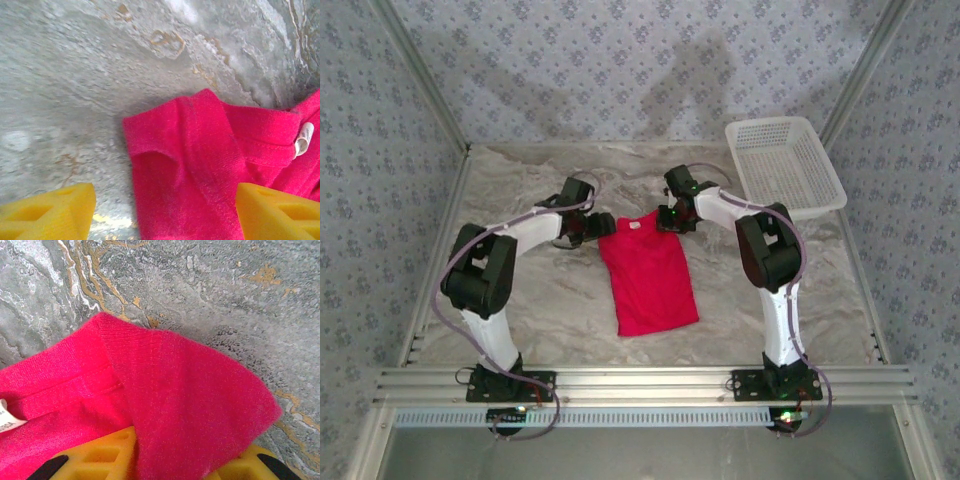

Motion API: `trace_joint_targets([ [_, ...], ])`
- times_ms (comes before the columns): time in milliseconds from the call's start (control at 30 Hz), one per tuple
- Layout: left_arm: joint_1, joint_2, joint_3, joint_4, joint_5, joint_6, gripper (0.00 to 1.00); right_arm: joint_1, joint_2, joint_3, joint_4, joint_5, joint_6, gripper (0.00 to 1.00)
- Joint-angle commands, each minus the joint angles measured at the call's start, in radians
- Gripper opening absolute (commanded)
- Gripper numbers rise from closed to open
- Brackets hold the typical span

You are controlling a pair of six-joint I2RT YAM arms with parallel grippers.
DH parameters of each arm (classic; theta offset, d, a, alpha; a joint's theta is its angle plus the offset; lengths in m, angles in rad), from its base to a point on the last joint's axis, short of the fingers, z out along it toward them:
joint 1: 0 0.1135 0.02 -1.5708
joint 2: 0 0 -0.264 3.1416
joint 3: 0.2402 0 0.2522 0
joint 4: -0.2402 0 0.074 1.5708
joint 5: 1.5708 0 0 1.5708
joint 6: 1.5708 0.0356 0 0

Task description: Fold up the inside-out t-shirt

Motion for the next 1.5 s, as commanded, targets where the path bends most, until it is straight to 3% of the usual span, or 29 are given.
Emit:
trace_joint_targets([
  [0, -0.018, 0.001, 0.032, -0.058, -0.062, 0.024, 0.74, -0.012, -0.005, 0.007, -0.026, -0.009, -0.003, 0.28],
  [300, -0.052, 0.116, 0.048, 0.04, 0.023, -0.042, 0.68, -0.015, -0.005, 0.014, -0.039, -0.018, -0.007, 0.29],
  [400, -0.056, 0.144, 0.053, 0.066, 0.05, -0.067, 0.62, -0.018, -0.008, 0.013, -0.039, -0.025, -0.005, 0.29],
  [533, -0.067, 0.163, 0.06, 0.087, 0.066, -0.094, 0.46, -0.025, -0.009, 0.005, -0.033, -0.029, -0.006, 0.28],
  [733, -0.108, 0.204, 0.083, 0.094, 0.066, -0.13, 0.39, -0.042, -0.001, -0.02, -0.011, -0.044, 0.0, 0.29],
  [900, -0.135, 0.231, 0.079, 0.157, 0.087, -0.155, 0.15, -0.048, 0.014, -0.028, -0.003, -0.052, -0.005, 0.28],
  [967, -0.137, 0.231, 0.08, 0.178, 0.107, -0.156, 0.0, -0.048, 0.019, -0.028, -0.005, -0.054, -0.007, 0.26],
  [1233, -0.122, 0.127, 0.097, 0.123, 0.128, -0.125, 0.0, -0.048, -0.053, -0.026, 0.0, -0.088, -0.009, 0.11],
  [1467, -0.114, 0.03, 0.159, 0.042, 0.157, -0.076, 0.0, -0.056, -0.169, -0.012, -0.019, -0.099, 0.003, 0.05],
])
